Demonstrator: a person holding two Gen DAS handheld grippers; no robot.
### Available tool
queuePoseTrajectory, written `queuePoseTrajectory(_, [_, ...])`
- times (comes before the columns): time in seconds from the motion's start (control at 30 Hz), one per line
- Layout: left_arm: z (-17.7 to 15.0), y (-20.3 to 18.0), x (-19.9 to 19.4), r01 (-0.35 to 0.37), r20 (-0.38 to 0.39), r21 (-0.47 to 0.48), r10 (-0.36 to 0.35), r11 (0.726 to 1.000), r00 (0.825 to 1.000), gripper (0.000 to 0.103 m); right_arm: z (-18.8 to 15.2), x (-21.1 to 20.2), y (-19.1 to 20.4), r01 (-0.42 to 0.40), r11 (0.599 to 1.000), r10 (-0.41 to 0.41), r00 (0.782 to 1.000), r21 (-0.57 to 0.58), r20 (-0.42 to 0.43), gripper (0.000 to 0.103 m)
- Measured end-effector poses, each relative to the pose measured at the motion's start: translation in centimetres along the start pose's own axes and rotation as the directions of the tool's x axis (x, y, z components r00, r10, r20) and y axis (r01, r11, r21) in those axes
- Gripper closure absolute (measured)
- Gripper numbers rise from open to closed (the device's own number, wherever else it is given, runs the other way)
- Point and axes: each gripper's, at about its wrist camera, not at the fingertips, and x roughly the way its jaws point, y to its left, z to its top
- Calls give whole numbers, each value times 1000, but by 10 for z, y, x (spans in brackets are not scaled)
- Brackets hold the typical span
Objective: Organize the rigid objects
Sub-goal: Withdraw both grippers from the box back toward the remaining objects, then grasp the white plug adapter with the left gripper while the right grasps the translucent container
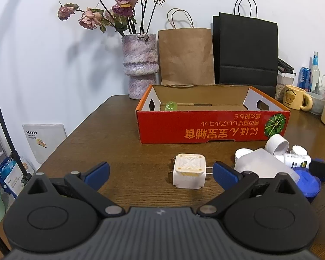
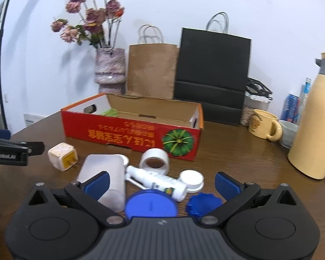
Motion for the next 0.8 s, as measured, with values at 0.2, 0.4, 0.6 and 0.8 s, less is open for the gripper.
queuePoseTrajectory(0.2, [-1,12,4,6,-16,-31,-6,999,1000,0,2,12,23,-57,998,56,998,-32,-28,0])
queuePoseTrajectory(0.4, [1,28,6,-19,-12,-63,18,998,1000,0,6,32,46,-112,992,108,991,-50,-80,4])
queuePoseTrajectory(0.6, [2,42,7,-50,-6,-86,49,995,999,0,8,57,63,-150,987,141,980,-54,-141,24])
queuePoseTrajectory(0.8, [3,47,8,-56,-5,-96,55,994,998,0,9,78,66,-139,990,133,972,-17,-195,38])
